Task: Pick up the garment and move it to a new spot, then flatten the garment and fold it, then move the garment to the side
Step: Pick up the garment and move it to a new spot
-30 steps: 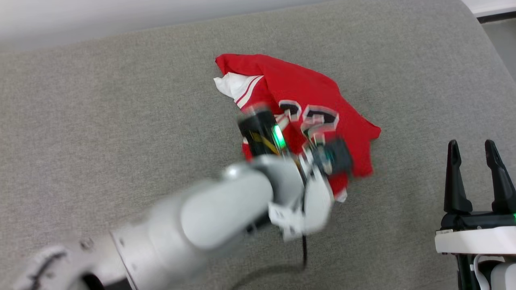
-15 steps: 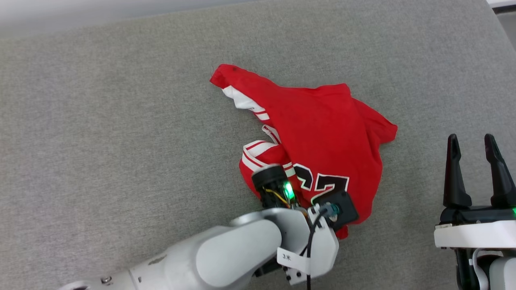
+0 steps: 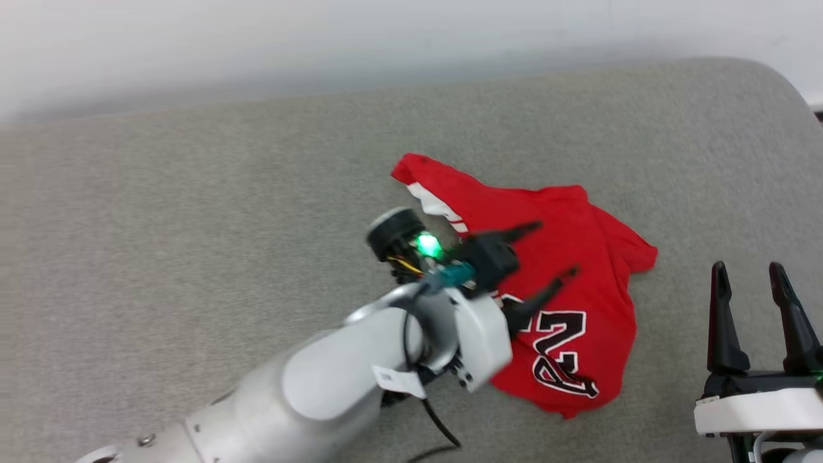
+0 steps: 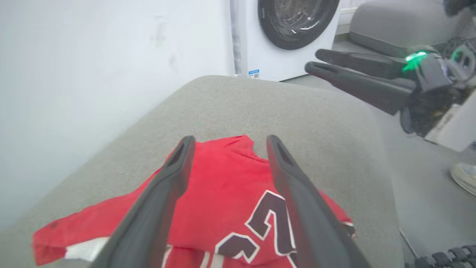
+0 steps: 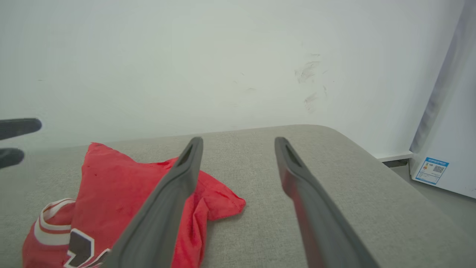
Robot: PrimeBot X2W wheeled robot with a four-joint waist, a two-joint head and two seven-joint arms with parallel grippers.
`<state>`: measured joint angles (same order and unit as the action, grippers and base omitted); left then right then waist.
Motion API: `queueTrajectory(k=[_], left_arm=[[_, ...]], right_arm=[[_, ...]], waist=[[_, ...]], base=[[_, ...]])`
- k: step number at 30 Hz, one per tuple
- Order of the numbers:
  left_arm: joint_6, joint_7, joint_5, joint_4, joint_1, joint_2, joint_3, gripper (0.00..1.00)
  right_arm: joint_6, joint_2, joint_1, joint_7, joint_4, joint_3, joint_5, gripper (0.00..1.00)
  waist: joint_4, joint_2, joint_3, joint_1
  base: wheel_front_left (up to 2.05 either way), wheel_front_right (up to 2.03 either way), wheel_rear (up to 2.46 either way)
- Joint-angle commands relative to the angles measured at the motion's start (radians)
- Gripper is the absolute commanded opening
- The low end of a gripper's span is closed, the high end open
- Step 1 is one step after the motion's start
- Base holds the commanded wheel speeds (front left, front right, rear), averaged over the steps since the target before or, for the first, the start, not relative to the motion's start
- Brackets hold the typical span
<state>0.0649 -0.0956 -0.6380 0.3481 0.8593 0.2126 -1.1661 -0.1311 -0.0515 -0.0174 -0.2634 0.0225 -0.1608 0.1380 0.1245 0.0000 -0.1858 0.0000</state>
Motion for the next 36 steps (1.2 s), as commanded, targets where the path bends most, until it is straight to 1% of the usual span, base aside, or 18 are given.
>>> queueTrajectory(k=[1,4,7,8,9,11,14,15,18,21,25,26,29,31,36], left_arm=[[-0.023,-0.025,-0.008,-0.009,-0.021,0.017,0.026,1.00],[-0.080,-0.084,-0.029,-0.030,-0.051,0.051,0.086,1.00],[-0.155,-0.133,-0.034,-0.041,-0.098,0.098,0.149,1.00],[-0.221,-0.159,-0.034,-0.053,-0.155,0.141,0.212,1.00],[-0.243,-0.164,-0.031,-0.056,-0.176,0.154,0.235,1.00],[-0.282,-0.169,-0.022,-0.060,-0.227,0.181,0.277,1.00],[-0.336,-0.171,0.017,-0.089,-0.301,0.204,0.367,1.00],[-0.354,-0.171,0.029,-0.106,-0.331,0.203,0.407,1.00],[-0.383,-0.170,0.072,-0.146,-0.428,0.200,0.517,1.00],[-0.387,-0.170,0.124,-0.180,-0.524,0.189,0.609,1.00],[-0.369,-0.170,0.199,-0.208,-0.629,0.165,0.708,1.00],[-0.369,-0.170,0.228,-0.213,-0.651,0.167,0.725,1.00],[-0.366,-0.170,0.269,-0.240,-0.730,0.131,0.800,1.00],[-0.353,-0.170,0.295,-0.262,-0.767,0.108,0.847,1.00],[-0.302,-0.170,0.357,-0.283,-0.861,0.054,0.930,1.00]], right_arm=[[0.001,0.002,0.018,-0.002,-0.003,-0.004,-0.009,1.00],[0.001,0.002,0.038,-0.002,-0.006,-0.007,-0.015,1.00],[0.001,0.002,0.055,-0.002,-0.008,-0.008,-0.019,1.00],[0.001,0.002,0.071,-0.002,-0.010,-0.010,-0.022,1.00],[0.001,0.002,0.078,-0.002,-0.009,-0.011,-0.023,1.00],[0.001,0.002,0.086,-0.002,-0.009,-0.012,-0.025,1.00],[0.001,0.002,0.095,-0.002,-0.006,-0.012,-0.024,1.00],[0.001,0.002,0.099,-0.002,-0.006,-0.010,-0.024,1.00],[0.001,0.002,0.104,-0.002,-0.006,-0.006,-0.022,1.00],[0.001,0.002,0.110,-0.002,-0.009,-0.001,-0.021,1.00],[0.001,0.002,0.117,-0.002,-0.010,0.005,-0.019,1.00],[0.001,0.002,0.117,-0.002,-0.011,0.007,-0.019,1.00],[0.001,0.002,0.120,-0.002,-0.012,0.013,-0.017,1.00],[0.001,0.002,0.124,-0.002,-0.013,0.015,-0.012,1.00],[0.001,0.002,0.146,-0.002,-0.016,0.023,-0.006,1.00]], waist=[[-0.052,0.0000,0.056,0.0000],[-0.079,0.0000,0.092,0.0000],[-0.101,0.0000,0.119,0.0000],[-0.122,0.0000,0.140,0.0000],[-0.129,0.0000,0.146,0.0000],[-0.143,0.0000,0.153,0.0000],[-0.160,0.0000,0.160,0.0000],[-0.164,0.0000,0.162,0.0000],[-0.175,0.0000,0.169,0.0000],[-0.181,0.0000,0.173,0.0000],[-0.181,0.0000,0.180,0.0000],[-0.180,0.0000,0.182,0.0000],[-0.175,0.0000,0.188,0.0000],[-0.172,0.0000,0.191,0.0000],[-0.162,0.0000,0.199,0.0000]], base=[[0.00,0.00,0.00],[0.00,0.00,0.00],[0.00,0.00,0.00],[0.00,0.00,0.00],[0.00,0.00,0.00],[0.00,0.00,0.00],[0.00,0.00,0.00],[0.00,0.00,0.00],[0.00,0.00,0.00],[0.00,0.00,0.00],[0.00,0.00,0.00],[0.00,0.00,0.00],[0.00,0.00,0.00],[0.00,0.00,0.00],[0.00,0.00,0.00]])
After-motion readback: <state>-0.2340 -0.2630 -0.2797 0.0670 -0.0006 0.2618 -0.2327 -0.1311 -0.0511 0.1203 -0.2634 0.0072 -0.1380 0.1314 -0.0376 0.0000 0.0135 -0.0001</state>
